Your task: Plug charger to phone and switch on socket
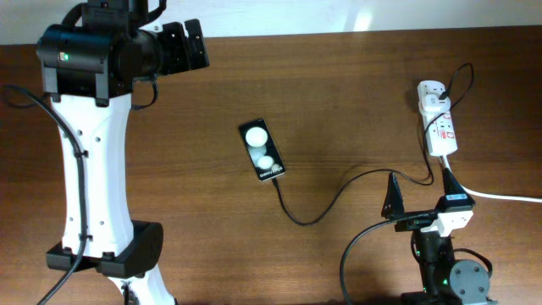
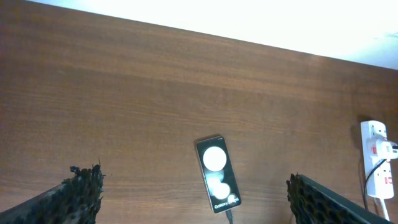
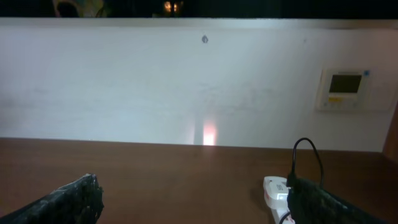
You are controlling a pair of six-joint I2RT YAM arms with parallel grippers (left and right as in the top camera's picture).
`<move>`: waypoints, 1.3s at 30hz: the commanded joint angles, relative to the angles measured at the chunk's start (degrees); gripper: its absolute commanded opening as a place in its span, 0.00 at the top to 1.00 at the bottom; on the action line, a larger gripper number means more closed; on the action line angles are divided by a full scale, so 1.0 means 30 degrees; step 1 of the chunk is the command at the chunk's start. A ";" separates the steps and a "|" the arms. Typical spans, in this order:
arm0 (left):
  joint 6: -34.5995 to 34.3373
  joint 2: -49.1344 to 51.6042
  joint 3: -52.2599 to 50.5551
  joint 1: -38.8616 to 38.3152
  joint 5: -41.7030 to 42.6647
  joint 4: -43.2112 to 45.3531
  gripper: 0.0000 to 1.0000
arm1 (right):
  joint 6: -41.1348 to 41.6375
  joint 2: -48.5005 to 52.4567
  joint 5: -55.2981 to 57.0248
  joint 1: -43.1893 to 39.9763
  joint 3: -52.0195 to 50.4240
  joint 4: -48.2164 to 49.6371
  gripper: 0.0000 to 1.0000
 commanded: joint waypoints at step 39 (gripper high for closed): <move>0.0160 0.0080 0.0087 0.0044 -0.0270 0.0029 0.01 | 0.0000 -0.0809 -0.0029 0.0138 -0.3038 -0.1690 0.01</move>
